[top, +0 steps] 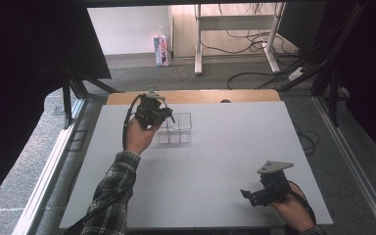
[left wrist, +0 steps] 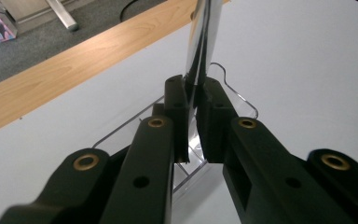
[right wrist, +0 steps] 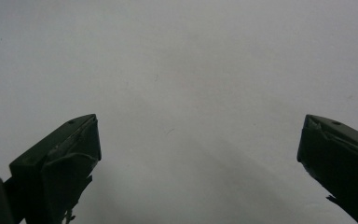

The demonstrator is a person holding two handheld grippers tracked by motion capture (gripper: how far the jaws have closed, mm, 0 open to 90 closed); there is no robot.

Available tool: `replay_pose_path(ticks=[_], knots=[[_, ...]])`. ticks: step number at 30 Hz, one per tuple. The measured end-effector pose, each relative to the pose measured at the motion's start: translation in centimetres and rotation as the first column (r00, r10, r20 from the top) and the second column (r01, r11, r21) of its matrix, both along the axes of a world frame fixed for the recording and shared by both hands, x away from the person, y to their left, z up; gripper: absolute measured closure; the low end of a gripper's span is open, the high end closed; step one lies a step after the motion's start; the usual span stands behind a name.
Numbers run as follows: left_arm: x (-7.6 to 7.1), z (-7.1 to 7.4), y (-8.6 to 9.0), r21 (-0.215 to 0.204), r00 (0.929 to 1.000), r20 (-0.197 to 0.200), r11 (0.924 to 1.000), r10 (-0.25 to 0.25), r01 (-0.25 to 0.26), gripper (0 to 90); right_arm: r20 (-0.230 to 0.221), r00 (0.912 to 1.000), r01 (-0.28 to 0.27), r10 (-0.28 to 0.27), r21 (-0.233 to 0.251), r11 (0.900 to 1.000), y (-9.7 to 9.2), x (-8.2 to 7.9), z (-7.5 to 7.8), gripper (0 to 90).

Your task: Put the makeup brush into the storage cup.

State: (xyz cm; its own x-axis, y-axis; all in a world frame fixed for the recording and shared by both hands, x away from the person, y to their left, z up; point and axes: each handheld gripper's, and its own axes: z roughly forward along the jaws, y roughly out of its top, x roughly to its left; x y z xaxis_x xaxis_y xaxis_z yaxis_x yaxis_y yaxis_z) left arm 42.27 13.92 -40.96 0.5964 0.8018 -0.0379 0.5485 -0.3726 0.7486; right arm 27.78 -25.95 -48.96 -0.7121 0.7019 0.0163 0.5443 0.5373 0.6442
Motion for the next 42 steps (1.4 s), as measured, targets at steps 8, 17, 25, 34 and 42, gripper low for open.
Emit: replay_pose_path(ticks=[8, 17, 25, 34, 42], knots=[[0.2, -1.1, -0.4, 0.014, 0.9998, -0.019, 0.9999, 0.001, -0.001, 83.8, -0.005, 1.0, -0.006, 0.006, -0.005, 1.0, 0.1, 0.0, -0.1, 0.0], [0.2, -2.3, -0.7, 0.021, 0.9995, -0.032, 0.9998, 0.003, -0.002, 83.7, -0.014, 0.9998, -0.015, 0.015, -0.012, 0.9998, 0.1, -0.1, -0.2, 0.0], [0.2, -3.2, -1.1, 0.038, 0.9989, -0.046, 0.9992, -0.008, 0.01, 83.6, -0.021, 0.9994, -0.026, 0.026, -0.02, 0.9994, 0.2, -0.1, -0.3, 0.0], [0.3, -3.5, -1.2, 0.037, 0.9993, -0.037, 0.9993, -0.001, 0.002, 79.8, -0.029, 0.999, -0.034, 0.033, -0.023, 0.9991, 0.3, -0.1, -0.3, 0.0], [0.4, -2.8, -0.8, 0.014, 0.9995, -0.019, 0.9996, 0.026, -0.025, 38.5, -0.032, 0.9988, -0.038, 0.037, -0.028, 0.9989, 0.3, -0.2, -0.4, 0.0]])
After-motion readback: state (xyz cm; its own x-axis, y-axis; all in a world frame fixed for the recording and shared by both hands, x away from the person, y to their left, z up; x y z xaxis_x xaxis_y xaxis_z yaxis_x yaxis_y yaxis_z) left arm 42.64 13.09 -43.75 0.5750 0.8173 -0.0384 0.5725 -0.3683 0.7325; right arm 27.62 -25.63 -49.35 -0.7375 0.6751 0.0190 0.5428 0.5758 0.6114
